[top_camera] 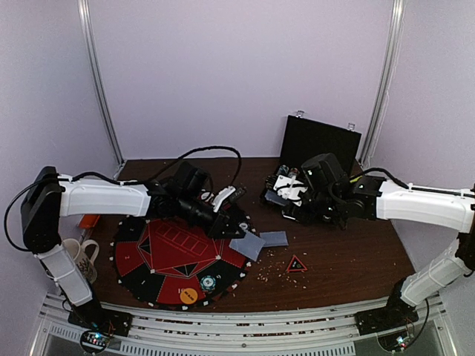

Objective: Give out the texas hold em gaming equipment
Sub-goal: Distribute the poker card in the big blind area.

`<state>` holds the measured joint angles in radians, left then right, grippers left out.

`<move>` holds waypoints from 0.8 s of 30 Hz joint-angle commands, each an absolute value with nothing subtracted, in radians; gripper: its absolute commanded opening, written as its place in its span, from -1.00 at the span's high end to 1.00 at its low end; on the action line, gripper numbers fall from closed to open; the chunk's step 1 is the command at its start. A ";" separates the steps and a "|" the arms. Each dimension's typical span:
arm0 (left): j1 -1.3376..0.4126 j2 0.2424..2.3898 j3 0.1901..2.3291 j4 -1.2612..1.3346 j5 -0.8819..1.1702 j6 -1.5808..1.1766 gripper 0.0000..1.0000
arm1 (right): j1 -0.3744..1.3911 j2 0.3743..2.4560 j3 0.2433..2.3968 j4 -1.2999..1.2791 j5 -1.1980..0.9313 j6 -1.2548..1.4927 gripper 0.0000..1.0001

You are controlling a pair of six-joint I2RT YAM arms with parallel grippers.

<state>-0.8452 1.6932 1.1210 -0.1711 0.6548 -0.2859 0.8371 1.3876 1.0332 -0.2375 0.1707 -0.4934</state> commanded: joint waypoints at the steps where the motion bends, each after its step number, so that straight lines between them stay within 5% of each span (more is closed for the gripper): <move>1: -0.848 1.680 1.080 -0.115 0.648 -0.329 1.00 | 0.835 1.351 1.046 -0.257 0.201 -0.491 0.02; 13: -0.811 1.704 1.094 -0.359 0.627 -0.145 1.00 | 0.835 1.355 1.034 -0.256 0.196 -0.485 0.02; 24: -0.819 1.741 1.049 0.023 0.639 -0.418 1.00 | 0.834 1.348 1.022 -0.261 0.229 -0.475 0.02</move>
<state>-0.8165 1.7298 1.0500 -0.2356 0.6647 -0.2607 0.8371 1.3800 1.0332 -0.2604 0.1852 -0.4900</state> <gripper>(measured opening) 0.005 0.494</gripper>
